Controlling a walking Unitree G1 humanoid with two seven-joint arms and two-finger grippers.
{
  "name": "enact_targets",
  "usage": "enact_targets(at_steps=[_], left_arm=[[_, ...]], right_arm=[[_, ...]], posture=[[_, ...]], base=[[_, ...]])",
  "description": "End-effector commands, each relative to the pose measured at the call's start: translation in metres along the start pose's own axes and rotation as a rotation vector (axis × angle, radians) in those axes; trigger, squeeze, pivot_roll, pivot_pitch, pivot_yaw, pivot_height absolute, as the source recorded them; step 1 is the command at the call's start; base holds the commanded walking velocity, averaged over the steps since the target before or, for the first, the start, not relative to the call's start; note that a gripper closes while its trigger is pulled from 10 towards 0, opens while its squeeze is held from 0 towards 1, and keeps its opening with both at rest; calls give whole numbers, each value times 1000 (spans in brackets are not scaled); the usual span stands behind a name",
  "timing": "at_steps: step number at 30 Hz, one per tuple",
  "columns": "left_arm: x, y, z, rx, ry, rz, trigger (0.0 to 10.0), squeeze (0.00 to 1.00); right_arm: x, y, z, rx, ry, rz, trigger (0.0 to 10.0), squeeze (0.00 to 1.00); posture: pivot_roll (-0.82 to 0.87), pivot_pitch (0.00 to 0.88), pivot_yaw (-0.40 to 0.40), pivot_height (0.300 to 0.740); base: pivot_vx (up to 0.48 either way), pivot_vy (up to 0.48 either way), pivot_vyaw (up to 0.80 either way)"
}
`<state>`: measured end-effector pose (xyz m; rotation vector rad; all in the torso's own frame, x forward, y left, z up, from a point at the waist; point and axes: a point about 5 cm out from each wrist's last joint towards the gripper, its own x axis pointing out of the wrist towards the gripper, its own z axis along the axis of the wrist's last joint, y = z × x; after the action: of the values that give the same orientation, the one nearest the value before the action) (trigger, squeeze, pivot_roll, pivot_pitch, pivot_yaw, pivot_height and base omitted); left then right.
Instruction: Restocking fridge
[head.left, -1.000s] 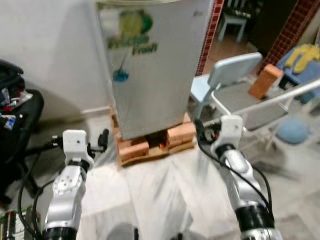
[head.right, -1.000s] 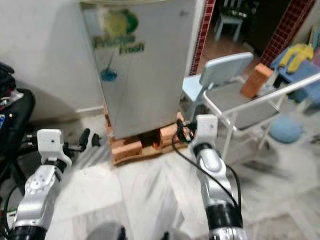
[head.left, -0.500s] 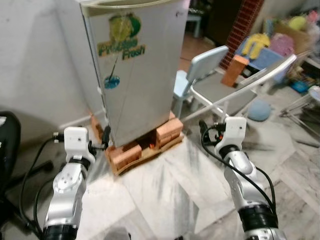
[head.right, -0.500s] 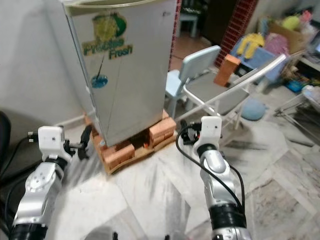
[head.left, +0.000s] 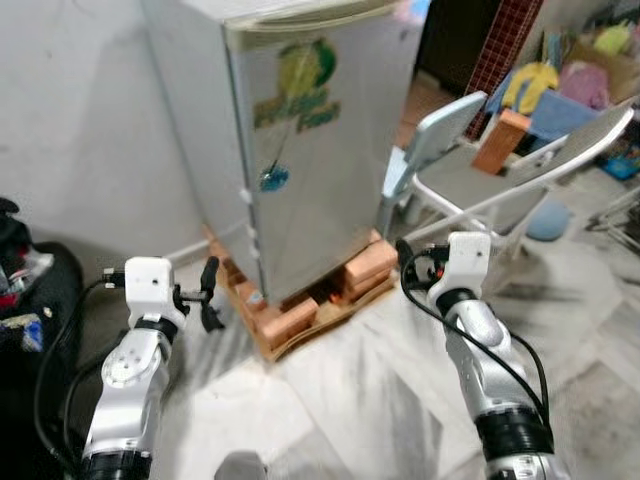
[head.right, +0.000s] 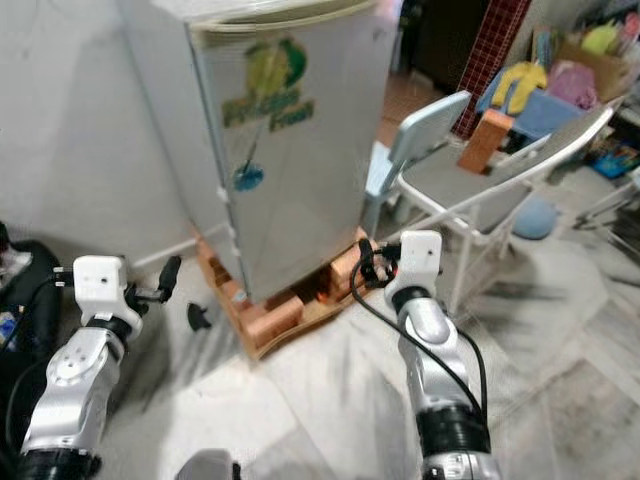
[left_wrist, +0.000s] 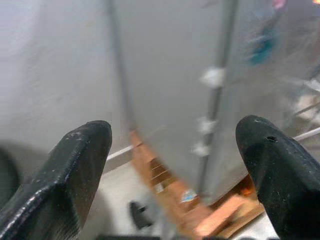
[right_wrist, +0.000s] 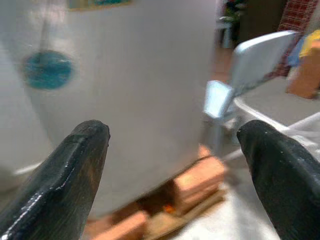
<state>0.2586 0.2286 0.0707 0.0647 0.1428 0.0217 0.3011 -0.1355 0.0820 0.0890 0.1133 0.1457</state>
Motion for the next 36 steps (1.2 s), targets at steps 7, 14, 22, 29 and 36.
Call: enact_targets(at_steps=[7, 14, 22, 29, 36], left_arm=[[4, -11, 4, -7, -21, -36, 10000, 0], [4, -13, 4, -4, -25, -40, 10000, 0], [4, -15, 6, 8, -40, -44, 10000, 0], [3, -19, 8, 0, -69, -91, 10000, 0], [2, -21, 9, -4, -76, -105, 10000, 0]], right_arm=[[-3, -17, 6, -22, -18, -34, 10000, 0], [-3, -17, 5, -24, -9, -27, 10000, 0], [-3, -18, 5, -29, -4, -21, 10000, 0], [-4, -18, 5, -28, -7, -21, 10000, 0], [-4, -18, 4, -28, -2, -22, 10000, 0]], posture=[[121, 0, -49, 740], [126, 0, -52, 740], [128, 0, -54, 740], [126, 0, -54, 740], [125, 0, -53, 740]], base=[[0, 460, -369], [0, 461, 0], [0, 229, -650], [0, 0, -198], [288, 0, -298]])
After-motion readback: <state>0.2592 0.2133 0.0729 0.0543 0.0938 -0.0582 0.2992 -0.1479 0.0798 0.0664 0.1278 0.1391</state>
